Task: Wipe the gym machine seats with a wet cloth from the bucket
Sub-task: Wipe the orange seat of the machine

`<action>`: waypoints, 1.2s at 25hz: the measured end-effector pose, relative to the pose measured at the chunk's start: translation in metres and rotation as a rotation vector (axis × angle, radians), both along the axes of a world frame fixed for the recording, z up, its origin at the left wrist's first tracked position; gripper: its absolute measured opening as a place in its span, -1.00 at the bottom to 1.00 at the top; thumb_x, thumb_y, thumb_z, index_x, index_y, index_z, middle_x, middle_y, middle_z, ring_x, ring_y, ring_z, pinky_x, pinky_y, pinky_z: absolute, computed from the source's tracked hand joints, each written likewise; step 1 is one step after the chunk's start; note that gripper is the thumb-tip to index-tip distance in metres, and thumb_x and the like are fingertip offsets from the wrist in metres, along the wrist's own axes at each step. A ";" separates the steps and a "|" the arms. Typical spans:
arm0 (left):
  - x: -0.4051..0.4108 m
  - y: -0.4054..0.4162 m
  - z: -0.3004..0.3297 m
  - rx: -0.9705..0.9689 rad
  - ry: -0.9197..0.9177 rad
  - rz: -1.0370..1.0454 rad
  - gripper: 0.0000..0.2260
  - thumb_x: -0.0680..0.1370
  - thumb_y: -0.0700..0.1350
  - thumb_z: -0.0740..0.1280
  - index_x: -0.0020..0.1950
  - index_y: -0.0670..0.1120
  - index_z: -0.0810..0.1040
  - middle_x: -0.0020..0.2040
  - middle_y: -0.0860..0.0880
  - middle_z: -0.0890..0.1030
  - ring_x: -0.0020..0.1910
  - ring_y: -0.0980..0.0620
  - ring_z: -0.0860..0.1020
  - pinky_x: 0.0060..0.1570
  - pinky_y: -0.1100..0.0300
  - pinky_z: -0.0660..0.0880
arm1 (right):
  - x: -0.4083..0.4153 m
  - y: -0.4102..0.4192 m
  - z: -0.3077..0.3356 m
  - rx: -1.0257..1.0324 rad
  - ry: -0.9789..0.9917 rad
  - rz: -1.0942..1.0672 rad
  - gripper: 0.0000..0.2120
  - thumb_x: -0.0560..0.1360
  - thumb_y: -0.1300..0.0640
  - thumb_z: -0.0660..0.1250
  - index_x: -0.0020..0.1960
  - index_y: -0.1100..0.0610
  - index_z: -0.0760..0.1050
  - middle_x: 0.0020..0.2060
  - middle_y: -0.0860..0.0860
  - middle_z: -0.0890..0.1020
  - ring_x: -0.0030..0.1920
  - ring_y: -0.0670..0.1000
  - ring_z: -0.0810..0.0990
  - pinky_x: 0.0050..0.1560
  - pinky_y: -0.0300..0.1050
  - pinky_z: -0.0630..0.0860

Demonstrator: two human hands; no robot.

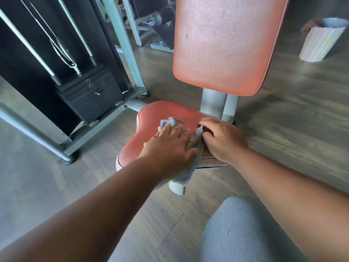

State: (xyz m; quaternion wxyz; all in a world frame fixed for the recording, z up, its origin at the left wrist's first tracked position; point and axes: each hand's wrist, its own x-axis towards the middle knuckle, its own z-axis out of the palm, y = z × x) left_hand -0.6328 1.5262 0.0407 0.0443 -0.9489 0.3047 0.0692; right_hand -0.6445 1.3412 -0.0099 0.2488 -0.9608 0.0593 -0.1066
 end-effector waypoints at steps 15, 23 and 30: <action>0.014 0.013 0.002 -0.022 0.032 0.016 -0.35 0.60 0.32 -0.07 0.62 0.01 0.06 0.63 -0.04 0.02 0.60 -0.10 -0.02 0.54 -0.10 0.04 | -0.003 -0.001 0.003 -0.028 0.019 0.022 -0.61 0.56 0.01 0.13 0.36 -0.15 0.48 0.42 -0.26 0.45 0.42 -0.09 0.39 0.30 -0.09 0.36; 0.026 0.095 0.007 -0.321 0.118 0.230 -0.38 0.59 0.30 0.07 0.61 0.09 0.12 0.62 0.07 0.12 0.56 0.10 0.11 0.43 0.21 0.04 | -0.001 0.006 0.000 -0.092 0.064 -0.044 -0.56 0.56 -0.04 0.08 0.41 -0.20 0.43 0.47 -0.30 0.37 0.48 -0.15 0.31 0.37 -0.08 0.32; -0.017 0.053 0.007 -0.019 -0.070 -0.123 -0.34 0.57 0.36 0.03 0.62 0.15 0.02 0.63 0.10 0.00 0.60 0.01 -0.02 0.49 0.08 -0.01 | -0.007 0.003 0.006 -0.001 0.083 -0.009 -0.58 0.56 -0.01 0.13 0.39 -0.19 0.46 0.45 -0.29 0.40 0.47 -0.15 0.32 0.39 -0.11 0.30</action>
